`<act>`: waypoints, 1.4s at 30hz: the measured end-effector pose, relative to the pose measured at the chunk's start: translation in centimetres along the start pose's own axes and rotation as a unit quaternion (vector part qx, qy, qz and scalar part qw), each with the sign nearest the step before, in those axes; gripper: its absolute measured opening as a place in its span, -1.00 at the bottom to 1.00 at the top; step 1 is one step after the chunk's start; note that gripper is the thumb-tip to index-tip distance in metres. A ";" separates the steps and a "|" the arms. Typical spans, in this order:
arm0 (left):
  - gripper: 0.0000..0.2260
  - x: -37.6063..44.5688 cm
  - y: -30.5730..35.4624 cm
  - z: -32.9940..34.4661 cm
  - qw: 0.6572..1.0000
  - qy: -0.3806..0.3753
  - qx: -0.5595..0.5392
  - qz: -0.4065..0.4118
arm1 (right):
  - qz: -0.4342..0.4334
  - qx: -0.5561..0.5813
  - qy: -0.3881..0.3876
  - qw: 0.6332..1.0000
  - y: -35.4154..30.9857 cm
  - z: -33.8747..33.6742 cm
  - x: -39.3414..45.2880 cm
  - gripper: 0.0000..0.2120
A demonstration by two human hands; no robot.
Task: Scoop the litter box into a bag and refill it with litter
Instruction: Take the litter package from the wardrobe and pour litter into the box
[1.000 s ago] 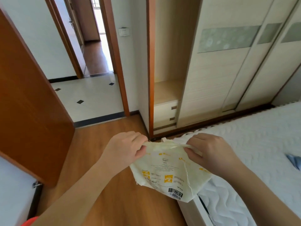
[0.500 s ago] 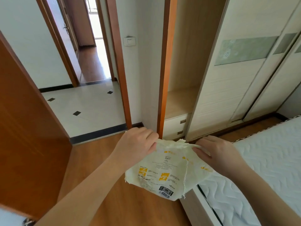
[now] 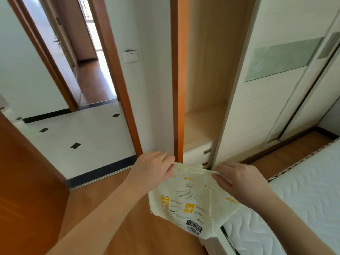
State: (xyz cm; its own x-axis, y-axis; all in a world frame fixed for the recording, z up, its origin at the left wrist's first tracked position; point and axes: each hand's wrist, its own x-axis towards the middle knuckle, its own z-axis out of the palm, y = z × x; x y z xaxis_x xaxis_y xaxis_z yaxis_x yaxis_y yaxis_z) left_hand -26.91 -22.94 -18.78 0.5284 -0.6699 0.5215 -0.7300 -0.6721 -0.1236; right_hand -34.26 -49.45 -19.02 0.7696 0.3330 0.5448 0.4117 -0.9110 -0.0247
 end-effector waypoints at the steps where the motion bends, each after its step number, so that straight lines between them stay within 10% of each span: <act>1: -0.87 1.1 -0.7 0.8 1.000 -0.003 -0.003 0.002 | 0.002 -0.001 -0.001 1.000 0.9 0.5 0.7 -0.73; 28: -0.81 30.2 -14.3 21.2 0.977 -0.058 -0.100 0.179 | 0.258 -0.169 -0.073 0.948 17.4 9.9 16.3 -0.79; 42: -0.82 38.4 -11.3 29.5 0.996 -0.041 -0.078 0.019 | 0.285 -0.140 -0.116 0.941 28.2 14.9 20.7 -0.72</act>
State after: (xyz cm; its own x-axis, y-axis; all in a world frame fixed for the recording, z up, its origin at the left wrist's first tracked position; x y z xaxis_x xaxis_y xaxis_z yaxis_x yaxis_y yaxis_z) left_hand 14.35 -50.37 -22.25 0.5281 -0.7217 0.4476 -0.8050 -0.5932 -0.0066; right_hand 0.55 -64.63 -20.98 0.9256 -0.2146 0.3117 -0.2204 -0.9753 -0.0171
